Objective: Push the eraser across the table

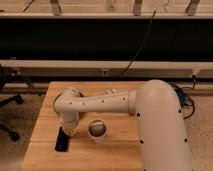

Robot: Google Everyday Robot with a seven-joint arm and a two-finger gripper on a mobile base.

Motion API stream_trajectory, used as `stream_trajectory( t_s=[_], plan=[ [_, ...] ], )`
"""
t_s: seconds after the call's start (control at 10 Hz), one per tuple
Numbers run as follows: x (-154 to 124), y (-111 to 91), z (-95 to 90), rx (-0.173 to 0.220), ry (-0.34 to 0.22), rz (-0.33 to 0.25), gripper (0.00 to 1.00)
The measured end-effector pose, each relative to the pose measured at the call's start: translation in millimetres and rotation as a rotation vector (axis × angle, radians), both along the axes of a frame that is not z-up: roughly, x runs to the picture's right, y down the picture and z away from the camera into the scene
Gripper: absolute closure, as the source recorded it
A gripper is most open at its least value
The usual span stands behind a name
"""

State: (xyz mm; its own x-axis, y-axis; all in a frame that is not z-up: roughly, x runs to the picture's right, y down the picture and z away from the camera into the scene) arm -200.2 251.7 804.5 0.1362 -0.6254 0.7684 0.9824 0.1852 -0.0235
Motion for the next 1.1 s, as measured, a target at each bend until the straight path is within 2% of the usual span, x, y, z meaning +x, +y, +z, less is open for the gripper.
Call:
stream_trajectory(
  t_s=[0.3,0.6,1.1],
  plan=[
    [-13,3,-0.5,-0.002,-0.026,-0.015,1.00],
    [-40,9,-3.9,-0.012,-0.074,-0.046,1.00],
    [-65,20,-16.7,-0.024,-0.145,-0.077,1.00]
  ],
)
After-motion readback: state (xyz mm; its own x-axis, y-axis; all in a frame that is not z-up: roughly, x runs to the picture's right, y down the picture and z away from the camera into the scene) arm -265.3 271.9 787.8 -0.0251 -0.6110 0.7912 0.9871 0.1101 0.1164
